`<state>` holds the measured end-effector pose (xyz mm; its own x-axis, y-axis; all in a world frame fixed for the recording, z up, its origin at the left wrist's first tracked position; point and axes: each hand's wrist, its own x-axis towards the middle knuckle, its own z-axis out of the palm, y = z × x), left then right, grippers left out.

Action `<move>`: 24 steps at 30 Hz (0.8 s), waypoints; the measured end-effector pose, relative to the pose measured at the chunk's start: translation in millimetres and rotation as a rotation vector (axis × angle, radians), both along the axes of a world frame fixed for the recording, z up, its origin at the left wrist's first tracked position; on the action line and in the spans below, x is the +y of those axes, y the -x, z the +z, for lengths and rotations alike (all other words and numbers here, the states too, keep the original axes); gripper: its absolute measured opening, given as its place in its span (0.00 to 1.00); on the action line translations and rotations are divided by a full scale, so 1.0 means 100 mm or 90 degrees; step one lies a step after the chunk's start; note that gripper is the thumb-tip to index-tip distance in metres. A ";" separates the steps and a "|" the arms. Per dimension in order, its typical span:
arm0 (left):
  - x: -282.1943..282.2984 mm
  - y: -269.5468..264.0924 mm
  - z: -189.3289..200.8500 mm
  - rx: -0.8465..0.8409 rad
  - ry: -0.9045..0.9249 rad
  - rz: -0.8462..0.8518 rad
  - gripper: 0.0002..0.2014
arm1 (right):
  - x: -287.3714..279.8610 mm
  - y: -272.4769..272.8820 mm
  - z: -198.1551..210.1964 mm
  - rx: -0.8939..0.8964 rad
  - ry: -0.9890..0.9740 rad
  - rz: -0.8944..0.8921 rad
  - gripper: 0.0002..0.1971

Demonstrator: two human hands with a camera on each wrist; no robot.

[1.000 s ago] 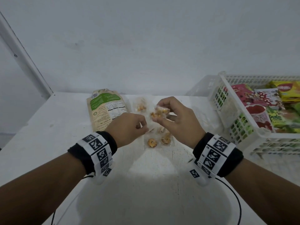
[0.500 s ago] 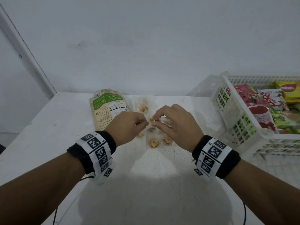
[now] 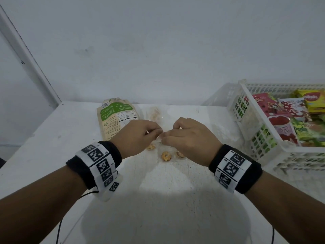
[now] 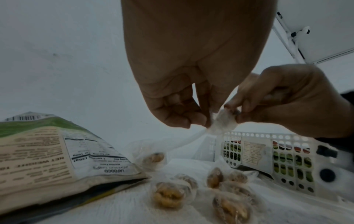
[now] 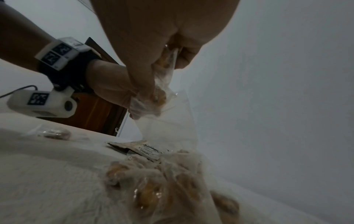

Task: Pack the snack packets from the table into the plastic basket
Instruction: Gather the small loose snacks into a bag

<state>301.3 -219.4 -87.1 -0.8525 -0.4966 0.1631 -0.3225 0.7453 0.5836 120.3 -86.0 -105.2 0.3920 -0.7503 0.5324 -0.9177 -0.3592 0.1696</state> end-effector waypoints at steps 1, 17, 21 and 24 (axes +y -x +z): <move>-0.01 0.00 0.02 0.001 -0.012 -0.001 0.13 | -0.02 0.01 -0.01 0.007 -0.001 0.010 0.17; -0.04 -0.08 0.11 0.026 -0.085 -0.014 0.10 | 0.04 -0.08 0.03 -0.006 -0.024 -0.132 0.18; -0.02 -0.07 0.13 0.041 -0.104 0.005 0.11 | 0.00 -0.10 0.04 -0.027 0.006 -0.112 0.16; 0.01 -0.08 0.17 0.047 -0.127 -0.005 0.11 | -0.02 -0.09 0.07 -0.068 0.008 -0.097 0.04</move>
<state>308.9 -218.1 -70.0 -0.8456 -0.5193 0.1237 -0.2686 0.6143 0.7420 129.3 -87.9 -98.7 0.2147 -0.7902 0.5740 -0.9745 -0.2127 0.0718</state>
